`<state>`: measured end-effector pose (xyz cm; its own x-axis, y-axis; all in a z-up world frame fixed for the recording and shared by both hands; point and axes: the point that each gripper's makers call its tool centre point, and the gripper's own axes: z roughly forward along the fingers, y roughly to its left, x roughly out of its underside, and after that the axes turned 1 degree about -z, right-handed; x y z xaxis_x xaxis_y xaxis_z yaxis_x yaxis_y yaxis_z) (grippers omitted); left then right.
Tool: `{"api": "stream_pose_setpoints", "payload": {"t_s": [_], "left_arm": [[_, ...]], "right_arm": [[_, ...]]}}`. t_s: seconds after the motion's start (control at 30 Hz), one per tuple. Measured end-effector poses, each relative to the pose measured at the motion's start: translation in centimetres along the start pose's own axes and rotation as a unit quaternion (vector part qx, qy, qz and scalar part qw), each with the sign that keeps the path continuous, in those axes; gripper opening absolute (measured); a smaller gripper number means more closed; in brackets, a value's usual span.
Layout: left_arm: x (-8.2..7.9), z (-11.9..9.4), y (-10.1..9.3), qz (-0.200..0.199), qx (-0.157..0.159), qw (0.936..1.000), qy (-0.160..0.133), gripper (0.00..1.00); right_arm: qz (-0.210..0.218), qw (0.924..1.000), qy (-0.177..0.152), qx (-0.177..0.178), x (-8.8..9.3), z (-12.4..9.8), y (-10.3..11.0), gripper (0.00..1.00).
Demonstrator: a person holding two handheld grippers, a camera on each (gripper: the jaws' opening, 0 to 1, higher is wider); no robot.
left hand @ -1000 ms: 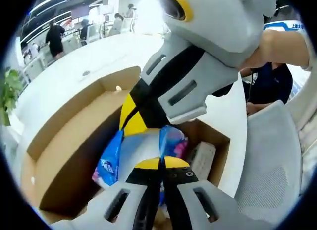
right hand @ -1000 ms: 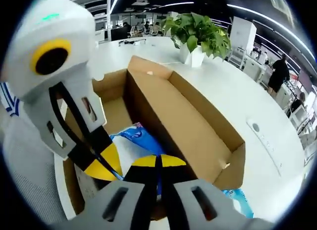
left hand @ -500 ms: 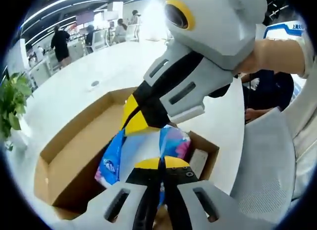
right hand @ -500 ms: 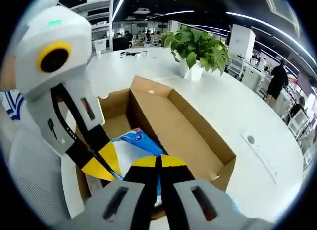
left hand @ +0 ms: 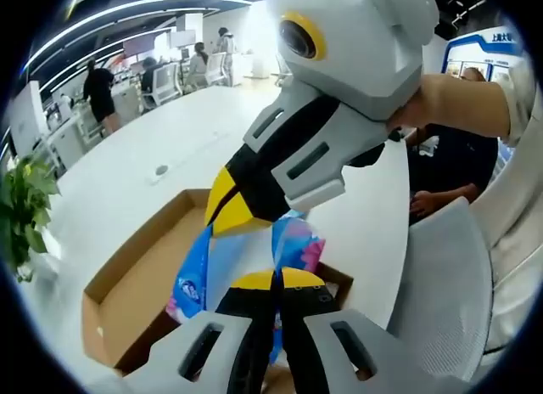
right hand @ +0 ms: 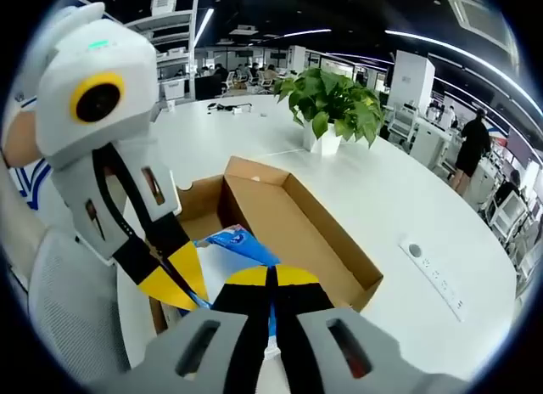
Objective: Operate the shoe box by opening the lid, removing the specified soft item, and placing it in the target area until the item is outside and the box remains undamaged.
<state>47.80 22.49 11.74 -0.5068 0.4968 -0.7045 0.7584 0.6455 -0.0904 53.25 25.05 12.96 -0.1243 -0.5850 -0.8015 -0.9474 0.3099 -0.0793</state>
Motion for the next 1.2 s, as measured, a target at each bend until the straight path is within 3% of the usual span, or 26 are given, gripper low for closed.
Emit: {"api": "stream_pose_setpoints", "payload": {"t_s": [0.37, 1.2], "left_arm": [[-3.7, 1.3, -2.6, 0.025, 0.024, 0.9993, -0.014, 0.00], [-8.2, 7.0, -7.0, 0.085, 0.070, 0.9938, -0.015, 0.00]], "right_arm": [[0.008, 0.9997, -0.002, 0.023, 1.0, -3.7, -2.0, 0.00], [0.052, 0.9969, 0.018, 0.056, 6.4, -9.8, -6.1, 0.00]]}}
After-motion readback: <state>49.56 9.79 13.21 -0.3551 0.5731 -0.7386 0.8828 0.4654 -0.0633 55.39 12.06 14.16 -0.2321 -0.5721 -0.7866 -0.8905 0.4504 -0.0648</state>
